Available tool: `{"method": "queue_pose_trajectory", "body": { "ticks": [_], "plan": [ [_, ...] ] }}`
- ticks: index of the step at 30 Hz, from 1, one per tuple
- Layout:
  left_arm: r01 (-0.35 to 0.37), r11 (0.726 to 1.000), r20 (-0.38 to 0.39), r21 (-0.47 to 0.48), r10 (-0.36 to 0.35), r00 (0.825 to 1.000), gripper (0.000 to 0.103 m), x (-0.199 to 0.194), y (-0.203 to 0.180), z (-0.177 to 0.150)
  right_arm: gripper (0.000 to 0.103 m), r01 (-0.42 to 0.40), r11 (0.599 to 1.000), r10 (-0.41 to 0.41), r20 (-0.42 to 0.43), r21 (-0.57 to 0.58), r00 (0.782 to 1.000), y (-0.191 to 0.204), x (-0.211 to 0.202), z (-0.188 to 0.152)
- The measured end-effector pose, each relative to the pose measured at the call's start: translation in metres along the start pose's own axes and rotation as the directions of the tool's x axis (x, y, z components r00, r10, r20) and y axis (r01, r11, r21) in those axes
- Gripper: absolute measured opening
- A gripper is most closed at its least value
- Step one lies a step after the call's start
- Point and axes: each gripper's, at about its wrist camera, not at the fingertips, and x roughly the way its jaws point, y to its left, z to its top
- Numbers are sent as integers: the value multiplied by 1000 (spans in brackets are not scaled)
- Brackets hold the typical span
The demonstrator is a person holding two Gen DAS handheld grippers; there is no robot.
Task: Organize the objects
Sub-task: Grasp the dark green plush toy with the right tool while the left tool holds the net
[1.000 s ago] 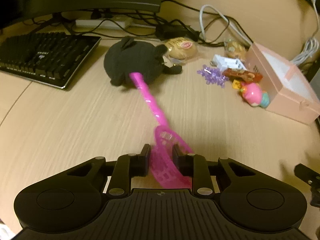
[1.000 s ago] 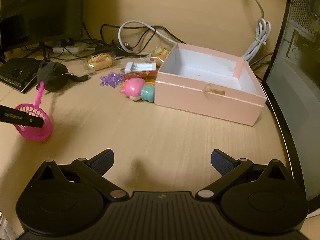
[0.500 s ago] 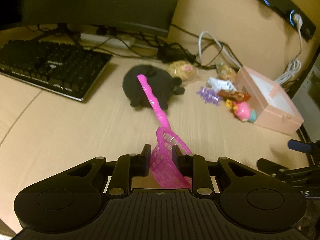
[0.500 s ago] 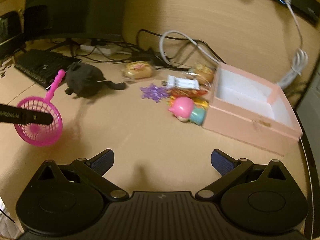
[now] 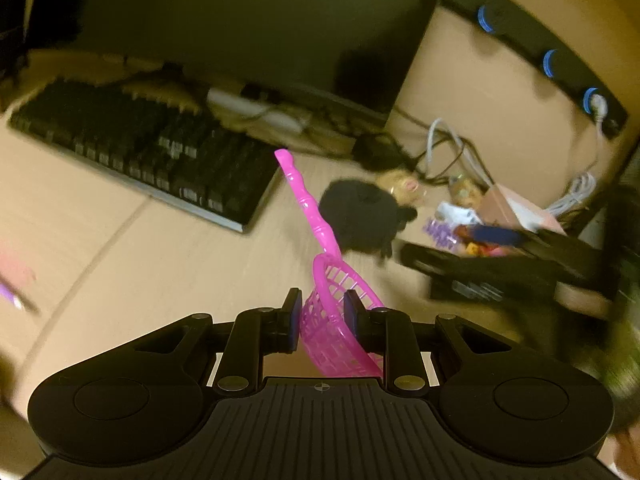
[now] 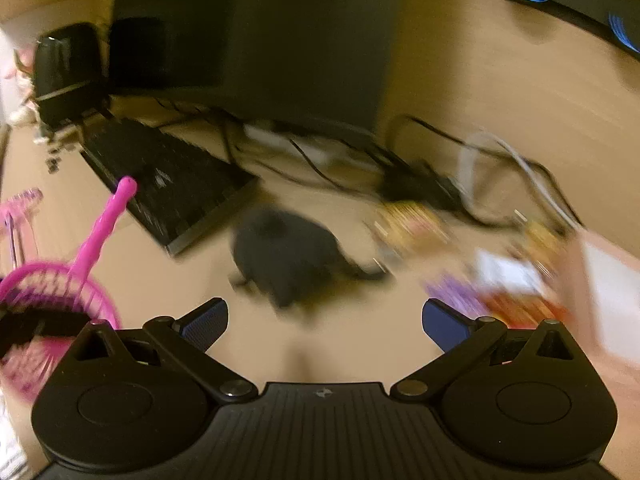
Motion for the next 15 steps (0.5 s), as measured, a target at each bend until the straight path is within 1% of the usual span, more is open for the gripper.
{"method": "queue_pose_trajectory", "body": {
  "ticks": [1, 2, 3, 4, 5, 7, 8, 9, 10, 11, 13, 15],
  "plan": [
    [-16, 1000, 8, 15, 16, 1000, 26, 0, 3, 1, 103, -7, 1000, 8, 16, -23, 1000, 7, 14, 5],
    [-37, 999, -1, 4, 37, 999, 26, 1, 8, 2, 103, 5, 999, -5, 15, -43, 1000, 13, 30, 10],
    [-50, 998, -20, -34, 49, 999, 26, 2, 13, 3, 103, 18, 999, -19, -9, -41, 1000, 17, 45, 15],
    [-43, 997, -39, -70, 40, 998, 26, 3, 18, 4, 103, 13, 1000, -14, -51, -24, 999, 19, 60, 18],
    [-36, 997, -52, -75, 32, 998, 26, 3, 21, 6, 103, -10, 1000, 10, -97, 0, 995, 19, 75, 23],
    [-61, 998, -49, -23, 60, 997, 26, 4, 19, 11, 103, -42, 999, 45, -137, 28, 990, 19, 91, 27],
    [-70, 997, -44, -14, 69, 997, 26, 5, 20, 12, 103, -46, 998, 50, -137, 32, 989, 19, 94, 28],
    [-70, 997, -45, -25, 69, 997, 26, 6, 22, 13, 101, -51, 998, 55, -132, 32, 990, 19, 96, 28],
    [-68, 997, -48, -38, 67, 997, 26, 8, 24, 14, 89, -52, 998, 56, -128, 31, 990, 19, 96, 28],
    [-67, 997, -55, -49, 65, 996, 26, 10, 23, 14, 86, -43, 999, 46, -131, 28, 990, 18, 94, 26],
    [-52, 998, -81, -47, 48, 996, 26, 13, 19, 10, 85, -51, 998, 56, -145, 44, 988, 12, 85, 24],
    [-20, 1000, -105, -5, 19, 994, 26, 16, 8, 7, 85, -71, 993, 83, -131, 93, 988, 1, 62, 19]
  ]
}}
